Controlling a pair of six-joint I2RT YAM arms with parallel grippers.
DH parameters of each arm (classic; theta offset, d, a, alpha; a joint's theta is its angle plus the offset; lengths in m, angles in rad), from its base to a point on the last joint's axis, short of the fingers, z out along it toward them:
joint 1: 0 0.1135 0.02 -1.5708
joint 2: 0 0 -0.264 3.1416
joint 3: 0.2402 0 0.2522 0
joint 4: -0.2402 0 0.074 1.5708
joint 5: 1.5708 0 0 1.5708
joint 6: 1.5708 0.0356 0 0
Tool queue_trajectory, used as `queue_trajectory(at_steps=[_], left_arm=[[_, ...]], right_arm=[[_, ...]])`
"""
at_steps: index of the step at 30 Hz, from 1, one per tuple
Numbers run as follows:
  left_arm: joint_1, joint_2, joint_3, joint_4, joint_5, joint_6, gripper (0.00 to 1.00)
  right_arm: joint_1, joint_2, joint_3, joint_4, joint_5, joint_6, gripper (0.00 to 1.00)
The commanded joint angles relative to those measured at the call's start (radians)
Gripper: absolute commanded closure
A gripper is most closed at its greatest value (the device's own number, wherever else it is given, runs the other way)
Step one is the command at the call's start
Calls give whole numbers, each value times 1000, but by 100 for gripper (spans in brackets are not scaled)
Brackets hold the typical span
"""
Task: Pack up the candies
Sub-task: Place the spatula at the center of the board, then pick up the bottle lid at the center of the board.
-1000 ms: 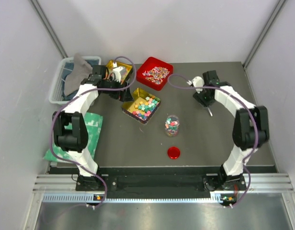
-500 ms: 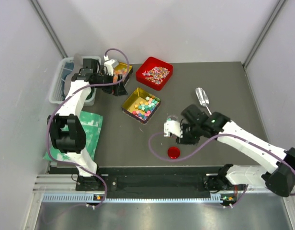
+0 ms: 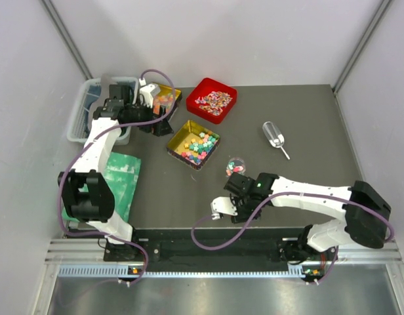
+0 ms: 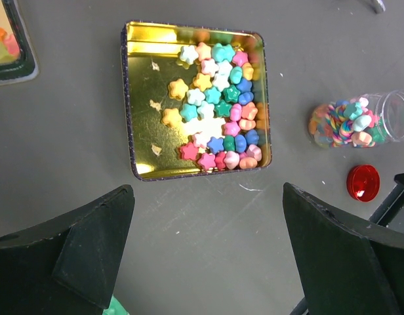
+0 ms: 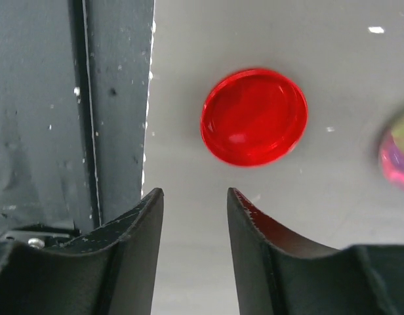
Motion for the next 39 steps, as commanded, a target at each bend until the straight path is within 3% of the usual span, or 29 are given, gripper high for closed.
queue_trajectory(at_steps=[1,16,19,24,28,34,39], left_arm=[[0,-43,-2,36,15,5,1],[67,-23,-26,41,81,13,1],[78,-20,-36,50,92,17,1],[83,-11,-42,52,99,34,1],[84,12,-54,62,136,40,1],[83,63,-59,61,335,125,1],[51,49,-76,50,452,249,1]], right_arm=[[40,42,-2,95,-12,34,58],[105,206,1,206,2,57,69],[106,232,1,216,11,57,77],[106,252,4,223,30,61,100],[105,240,45,185,40,70,100],[56,73,259,-114,-177,64,100],[-132,-9,536,-382,-522,0,100]])
